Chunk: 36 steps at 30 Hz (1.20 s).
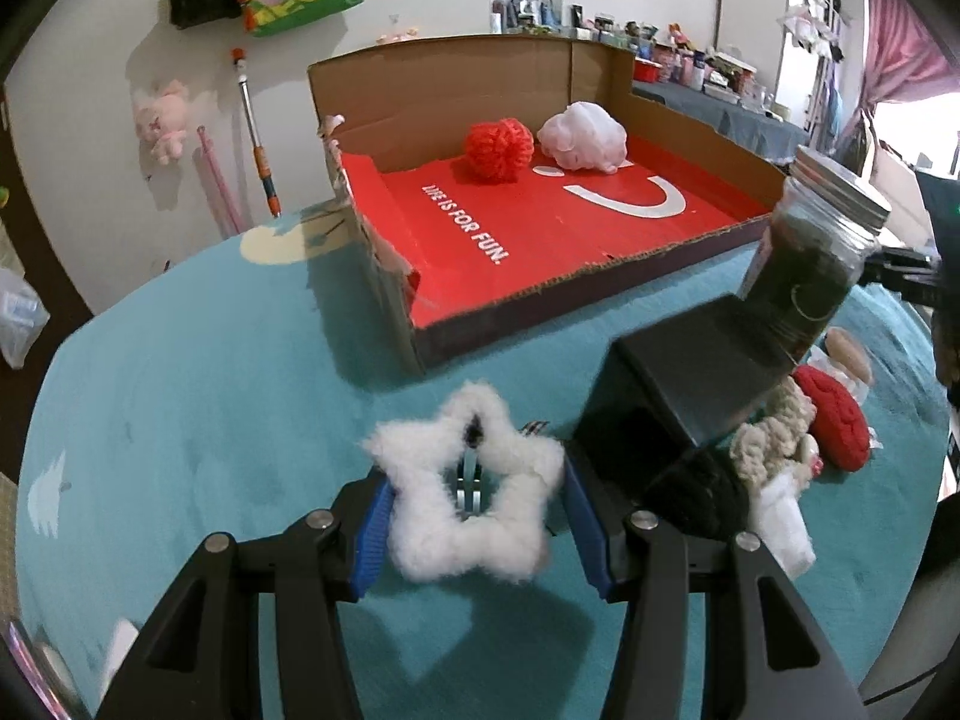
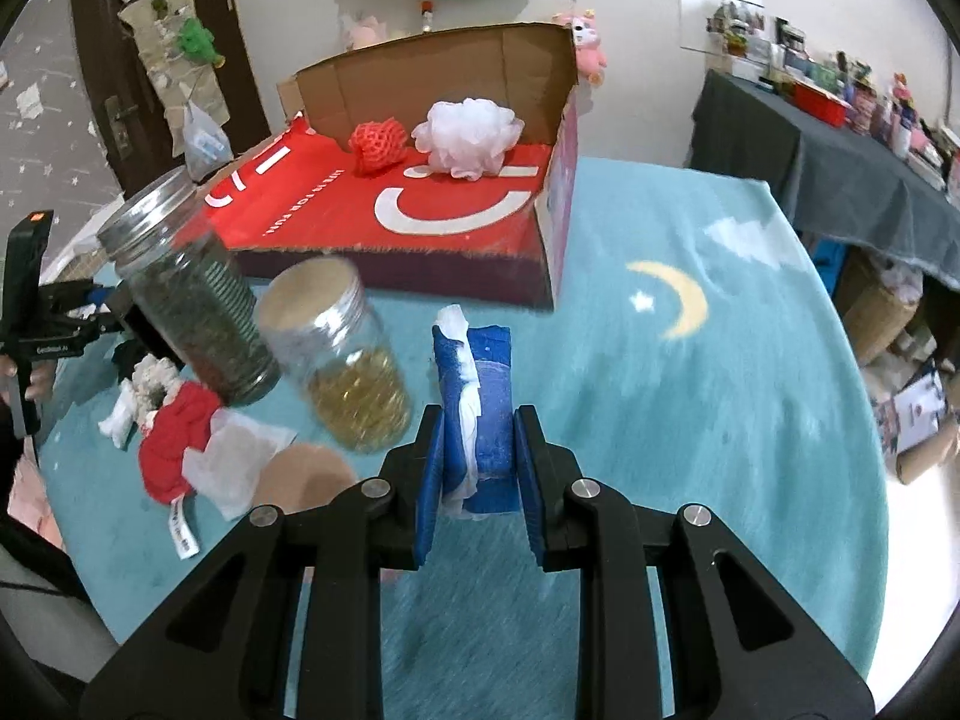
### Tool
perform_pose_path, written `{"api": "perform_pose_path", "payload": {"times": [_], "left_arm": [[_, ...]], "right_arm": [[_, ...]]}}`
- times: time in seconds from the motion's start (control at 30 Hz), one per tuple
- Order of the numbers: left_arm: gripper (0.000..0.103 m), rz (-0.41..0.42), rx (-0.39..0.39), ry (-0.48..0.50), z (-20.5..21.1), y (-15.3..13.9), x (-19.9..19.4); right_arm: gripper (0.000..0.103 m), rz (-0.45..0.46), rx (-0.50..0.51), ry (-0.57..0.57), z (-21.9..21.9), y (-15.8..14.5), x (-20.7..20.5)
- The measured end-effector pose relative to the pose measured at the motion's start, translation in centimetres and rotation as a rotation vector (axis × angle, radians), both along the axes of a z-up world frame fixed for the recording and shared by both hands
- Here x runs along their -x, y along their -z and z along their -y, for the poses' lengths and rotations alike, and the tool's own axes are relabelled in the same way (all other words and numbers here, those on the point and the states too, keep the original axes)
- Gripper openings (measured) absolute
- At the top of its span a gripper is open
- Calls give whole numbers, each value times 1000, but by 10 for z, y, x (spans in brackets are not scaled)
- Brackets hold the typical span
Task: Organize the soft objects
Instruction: 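Carry the star and blue packet into the red box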
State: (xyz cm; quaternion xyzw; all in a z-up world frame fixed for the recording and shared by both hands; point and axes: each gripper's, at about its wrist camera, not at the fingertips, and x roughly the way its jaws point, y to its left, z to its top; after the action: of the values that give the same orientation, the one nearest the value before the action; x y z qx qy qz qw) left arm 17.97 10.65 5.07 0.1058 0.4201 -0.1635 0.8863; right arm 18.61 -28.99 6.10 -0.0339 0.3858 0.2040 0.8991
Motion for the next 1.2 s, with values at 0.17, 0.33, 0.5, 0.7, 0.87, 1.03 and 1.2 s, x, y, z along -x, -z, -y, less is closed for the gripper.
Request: {"api": "perform_pose_path", "payload": {"times": [0.17,0.33,0.5,0.7,0.87,1.03,1.2], "left_arm": [[54,13,-7,43,3,-14,-13],[54,31,24,80,10,-36,-29],[54,15,72,72,26,-55,-58],[54,-66,32,15,59,-54,-108],[54,-129,-32,-20,80,-39,-145],[54,-197,-76,-63,86,-17,-177],[54,-225,-113,-105,86,-2,-200]], "right_arm": [[22,7,-5,-68,-7,-13,-15],[22,34,-11,-113,-16,-31,-33],[22,41,-5,-127,-34,-48,-63],[22,-28,147,-43,-70,-48,-116],[22,-120,268,25,-94,-31,-163],[22,-175,352,48,-110,-12,-194],[22,-220,392,63,-117,5,-215]]}}
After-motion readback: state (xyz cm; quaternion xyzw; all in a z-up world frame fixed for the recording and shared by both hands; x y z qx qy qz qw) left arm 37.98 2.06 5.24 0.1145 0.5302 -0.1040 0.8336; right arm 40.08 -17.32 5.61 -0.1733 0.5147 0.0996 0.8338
